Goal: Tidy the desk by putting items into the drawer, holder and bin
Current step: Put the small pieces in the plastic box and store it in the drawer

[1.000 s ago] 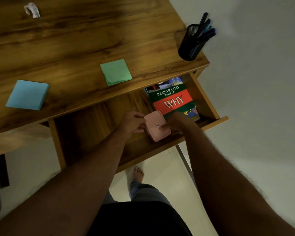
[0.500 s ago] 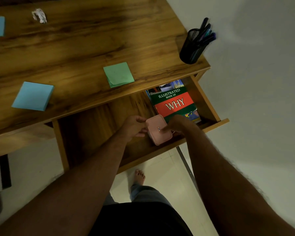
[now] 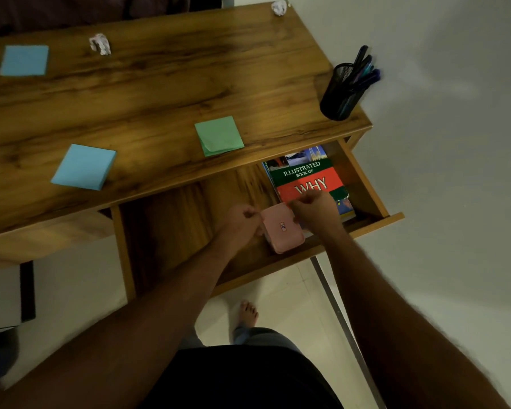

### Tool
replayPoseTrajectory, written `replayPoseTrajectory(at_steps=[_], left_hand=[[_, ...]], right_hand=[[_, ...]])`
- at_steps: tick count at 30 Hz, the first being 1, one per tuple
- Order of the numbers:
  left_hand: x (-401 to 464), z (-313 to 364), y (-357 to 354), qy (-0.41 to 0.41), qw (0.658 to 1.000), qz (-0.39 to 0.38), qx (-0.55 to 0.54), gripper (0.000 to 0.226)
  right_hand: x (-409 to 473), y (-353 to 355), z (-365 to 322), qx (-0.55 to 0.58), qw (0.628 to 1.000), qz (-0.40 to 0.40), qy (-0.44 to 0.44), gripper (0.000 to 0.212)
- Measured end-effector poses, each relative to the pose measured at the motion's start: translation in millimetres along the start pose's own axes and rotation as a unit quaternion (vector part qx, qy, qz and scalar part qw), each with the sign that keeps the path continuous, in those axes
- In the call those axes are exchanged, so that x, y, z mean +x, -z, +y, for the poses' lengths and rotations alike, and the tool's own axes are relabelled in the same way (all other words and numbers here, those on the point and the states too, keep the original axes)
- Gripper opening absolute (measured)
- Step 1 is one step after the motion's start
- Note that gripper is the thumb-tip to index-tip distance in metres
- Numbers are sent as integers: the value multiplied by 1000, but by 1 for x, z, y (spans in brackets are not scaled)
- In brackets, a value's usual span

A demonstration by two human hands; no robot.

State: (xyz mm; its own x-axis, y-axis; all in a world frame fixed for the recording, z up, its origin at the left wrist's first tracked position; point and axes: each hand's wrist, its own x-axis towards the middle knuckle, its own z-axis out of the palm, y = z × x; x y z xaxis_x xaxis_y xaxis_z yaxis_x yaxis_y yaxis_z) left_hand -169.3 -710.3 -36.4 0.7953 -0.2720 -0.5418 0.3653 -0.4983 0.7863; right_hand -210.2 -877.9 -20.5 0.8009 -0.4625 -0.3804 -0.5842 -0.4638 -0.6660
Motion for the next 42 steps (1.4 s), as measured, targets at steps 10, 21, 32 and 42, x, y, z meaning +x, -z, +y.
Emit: replayPoseTrajectory(at_steps=[10, 21, 32, 42], left_hand=[[-73, -37, -25, 281, 930, -170, -163, 44], [-56, -46, -24, 175, 973, -62, -134, 12], [-10, -29, 0, 116, 970, 20, -212, 8], [28, -22, 41, 138, 909, 125, -374, 16]], right_hand=[[-86, -20, 34, 75, 964, -207, -150, 18], [-60, -45, 41, 111, 979, -141, -100, 20], [4, -59, -11, 116, 987, -90, -65, 24], [40, -83, -54, 277, 956, 11, -94, 39]])
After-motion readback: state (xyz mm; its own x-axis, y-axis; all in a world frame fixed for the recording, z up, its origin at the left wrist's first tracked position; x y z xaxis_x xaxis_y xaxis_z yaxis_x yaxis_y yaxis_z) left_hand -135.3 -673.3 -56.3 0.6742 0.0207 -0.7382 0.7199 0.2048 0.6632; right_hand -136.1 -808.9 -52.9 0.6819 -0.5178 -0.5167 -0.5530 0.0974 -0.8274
